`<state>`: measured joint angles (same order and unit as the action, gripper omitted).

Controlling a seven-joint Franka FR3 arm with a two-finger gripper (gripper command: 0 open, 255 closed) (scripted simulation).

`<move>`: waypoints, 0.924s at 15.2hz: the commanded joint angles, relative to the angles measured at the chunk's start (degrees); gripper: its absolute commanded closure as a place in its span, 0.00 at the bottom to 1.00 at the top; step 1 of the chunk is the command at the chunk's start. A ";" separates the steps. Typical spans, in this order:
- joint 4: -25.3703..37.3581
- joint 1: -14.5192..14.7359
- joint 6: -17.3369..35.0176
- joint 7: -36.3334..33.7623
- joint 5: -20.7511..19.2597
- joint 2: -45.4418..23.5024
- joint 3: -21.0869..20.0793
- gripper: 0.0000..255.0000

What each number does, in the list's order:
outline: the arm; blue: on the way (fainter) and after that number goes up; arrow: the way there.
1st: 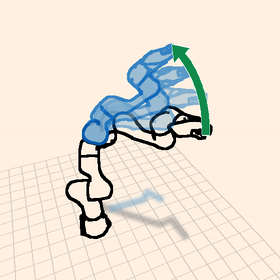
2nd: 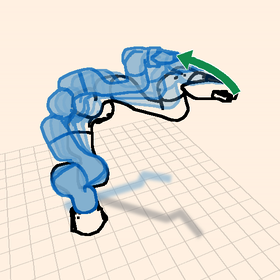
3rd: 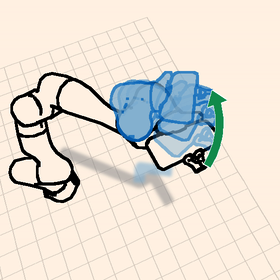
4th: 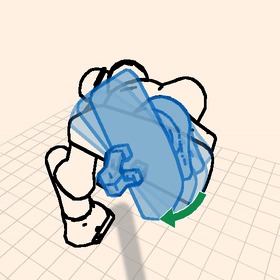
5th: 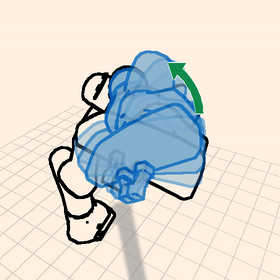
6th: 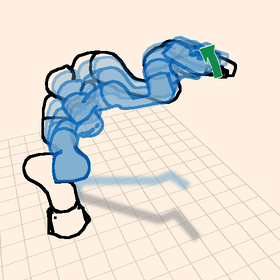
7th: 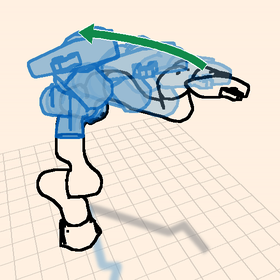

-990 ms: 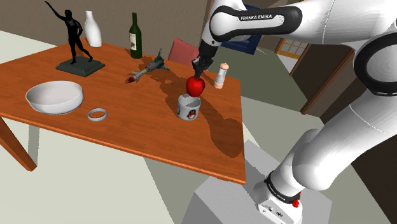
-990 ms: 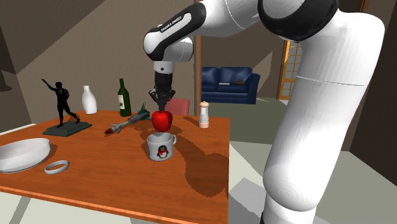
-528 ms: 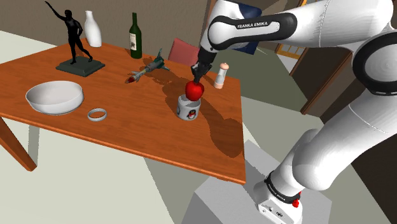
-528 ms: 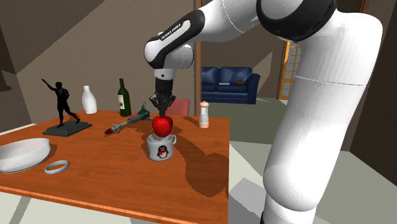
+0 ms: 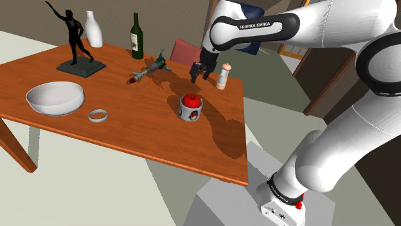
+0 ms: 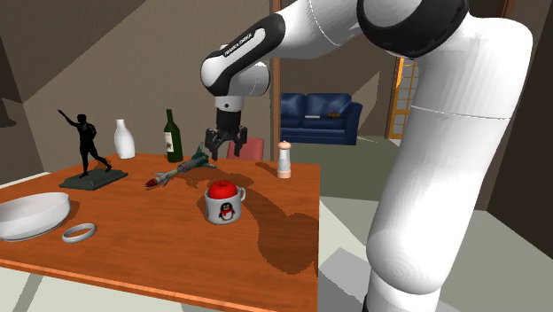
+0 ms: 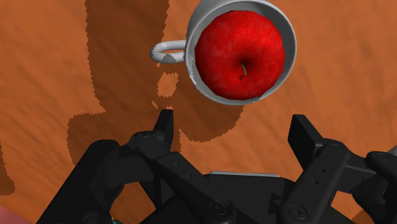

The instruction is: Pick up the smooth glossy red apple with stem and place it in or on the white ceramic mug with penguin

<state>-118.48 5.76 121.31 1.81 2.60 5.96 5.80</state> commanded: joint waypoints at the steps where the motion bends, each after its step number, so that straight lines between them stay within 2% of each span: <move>1: 0.00 0.00 0.00 0.00 0.00 0.00 0.00 0.00; 2: 0.00 0.00 0.00 0.00 0.00 0.00 0.00 0.00; 6: 4.63 -0.12 -7.00 -0.27 -0.41 2.38 0.05 0.00; 14: 4.63 -0.12 -7.00 -0.27 -0.41 2.38 0.05 0.00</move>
